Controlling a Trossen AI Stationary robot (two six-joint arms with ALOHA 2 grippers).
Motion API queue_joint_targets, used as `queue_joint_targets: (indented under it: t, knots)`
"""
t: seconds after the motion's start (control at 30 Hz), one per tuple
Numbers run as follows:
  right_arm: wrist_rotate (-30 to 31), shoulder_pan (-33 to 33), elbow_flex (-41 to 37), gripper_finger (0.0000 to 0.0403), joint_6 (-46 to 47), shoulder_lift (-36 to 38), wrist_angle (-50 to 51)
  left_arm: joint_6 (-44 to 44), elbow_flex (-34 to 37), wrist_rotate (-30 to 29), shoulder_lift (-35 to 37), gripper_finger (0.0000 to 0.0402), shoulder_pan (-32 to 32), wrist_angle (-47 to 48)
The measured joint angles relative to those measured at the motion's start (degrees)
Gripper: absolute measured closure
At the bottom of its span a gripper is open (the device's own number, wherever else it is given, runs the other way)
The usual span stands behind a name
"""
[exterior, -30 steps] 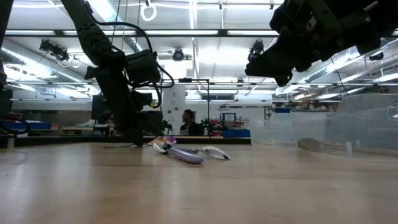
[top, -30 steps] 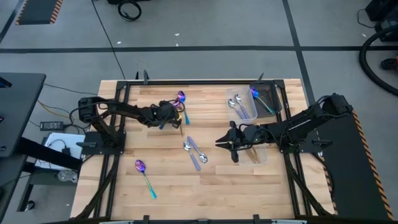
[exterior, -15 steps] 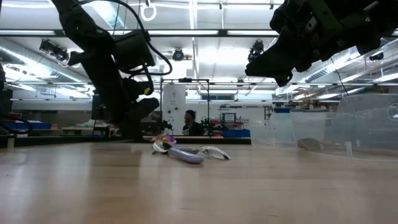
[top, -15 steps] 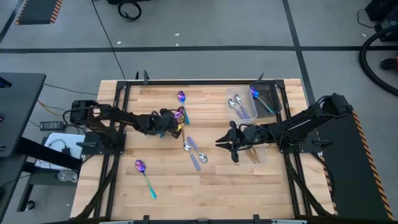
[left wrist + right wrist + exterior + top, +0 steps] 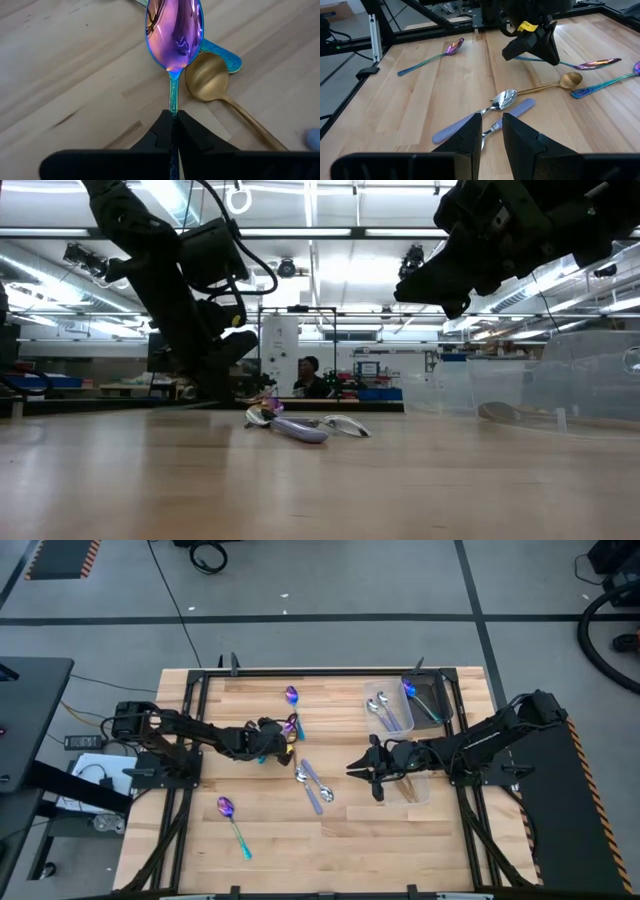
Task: Sort silverware by color (type)
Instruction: Put the blue spoon into the black bin
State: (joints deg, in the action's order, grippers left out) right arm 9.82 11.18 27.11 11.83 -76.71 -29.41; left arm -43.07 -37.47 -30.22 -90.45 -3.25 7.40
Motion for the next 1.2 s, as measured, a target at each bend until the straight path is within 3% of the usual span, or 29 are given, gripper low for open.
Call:
queue_joint_targets:
  t: [0.27,1.2]
  knots:
    - [0.02,0.01,0.0,0.0317,0.0,0.0,1.11,0.03,-0.02,-0.19,0.04,0.0385,0.67,-2.36]
    - [1.03,-3.12,0.0,0.0317,4.93,0.0,3.6,13.83,-0.09,-0.16,0.08,0.0392,5.77,-32.38]
